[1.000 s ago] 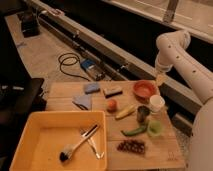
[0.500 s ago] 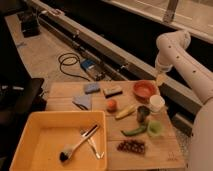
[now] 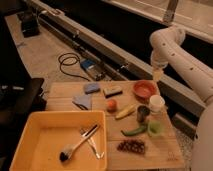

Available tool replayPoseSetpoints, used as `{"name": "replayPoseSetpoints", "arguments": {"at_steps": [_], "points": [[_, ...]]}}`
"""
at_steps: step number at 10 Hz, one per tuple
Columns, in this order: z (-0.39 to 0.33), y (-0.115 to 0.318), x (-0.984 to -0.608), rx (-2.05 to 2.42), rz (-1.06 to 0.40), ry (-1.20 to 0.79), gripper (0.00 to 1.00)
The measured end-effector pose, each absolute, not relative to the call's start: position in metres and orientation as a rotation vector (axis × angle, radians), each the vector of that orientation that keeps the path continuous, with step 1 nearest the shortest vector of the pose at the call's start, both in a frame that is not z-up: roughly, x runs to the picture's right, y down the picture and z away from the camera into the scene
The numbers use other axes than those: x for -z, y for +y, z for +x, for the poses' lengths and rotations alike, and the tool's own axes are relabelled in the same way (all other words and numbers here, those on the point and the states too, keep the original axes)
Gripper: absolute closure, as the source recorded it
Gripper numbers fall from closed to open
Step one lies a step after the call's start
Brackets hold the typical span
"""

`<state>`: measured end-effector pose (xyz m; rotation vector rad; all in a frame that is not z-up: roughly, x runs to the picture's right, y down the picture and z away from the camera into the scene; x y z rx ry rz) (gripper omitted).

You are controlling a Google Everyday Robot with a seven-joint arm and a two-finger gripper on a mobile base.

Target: Place eraser in red bowl

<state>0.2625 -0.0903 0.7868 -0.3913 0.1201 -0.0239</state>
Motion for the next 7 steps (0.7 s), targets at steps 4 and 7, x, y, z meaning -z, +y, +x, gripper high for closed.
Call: {"name": "replayPoseSetpoints", "arguments": {"at_steps": [4,7], "points": [[0.172,-0.082,-0.797,0.137,-0.362,0.002,0.33],[0.116,-0.063,-0.806,0.197,-0.365,-0.115,0.33]]}}
